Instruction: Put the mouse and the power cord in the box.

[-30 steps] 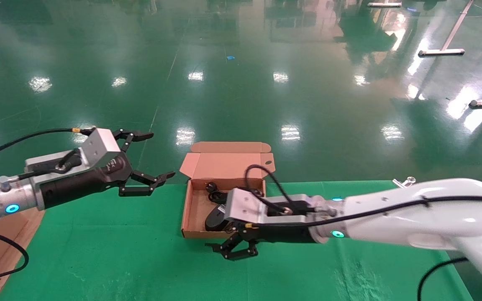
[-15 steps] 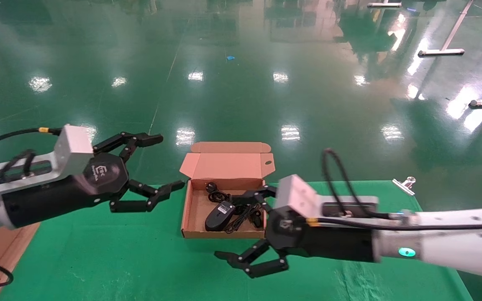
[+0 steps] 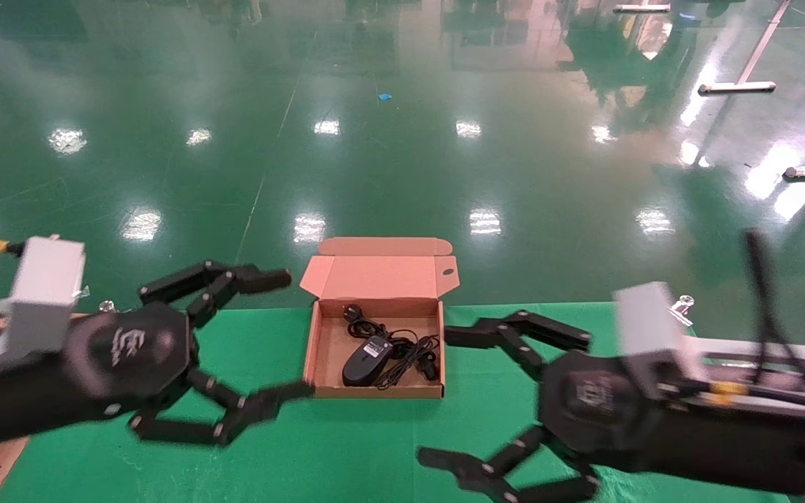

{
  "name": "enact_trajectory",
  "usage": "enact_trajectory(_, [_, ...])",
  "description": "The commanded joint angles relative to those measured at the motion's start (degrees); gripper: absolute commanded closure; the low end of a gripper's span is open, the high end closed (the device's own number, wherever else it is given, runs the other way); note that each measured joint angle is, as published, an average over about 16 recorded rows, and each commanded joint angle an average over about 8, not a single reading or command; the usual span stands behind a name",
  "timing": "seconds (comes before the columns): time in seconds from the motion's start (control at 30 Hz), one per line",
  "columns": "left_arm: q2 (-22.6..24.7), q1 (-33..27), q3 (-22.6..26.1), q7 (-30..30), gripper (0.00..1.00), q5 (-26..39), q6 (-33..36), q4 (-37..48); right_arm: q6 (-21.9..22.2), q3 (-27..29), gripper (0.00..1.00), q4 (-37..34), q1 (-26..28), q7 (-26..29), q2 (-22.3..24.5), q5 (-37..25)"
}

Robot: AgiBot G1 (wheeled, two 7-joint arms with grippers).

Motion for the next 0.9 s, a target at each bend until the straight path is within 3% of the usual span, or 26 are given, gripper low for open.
enact_trajectory(0.03, [-0.8,1.1,-0.8,-2.0,0.00,-0.8,1.1,-2.3,-1.7,2.3,0.00,1.1,-1.3,0.8,1.5,1.1])
enact_trajectory(0.4, [-4.5,5.9,-4.2,-10.4,0.00,-4.0,5.7,-12.5,-9.1,12.2,0.00,6.1,-7.0,4.3,7.9,5.9])
enact_trajectory(0.9, [-4.2,5.5,-4.0,-9.7,0.00,-3.8,5.3,-11.6,-8.4,11.3,0.00,5.7,-6.5,4.0,7.3,5.5])
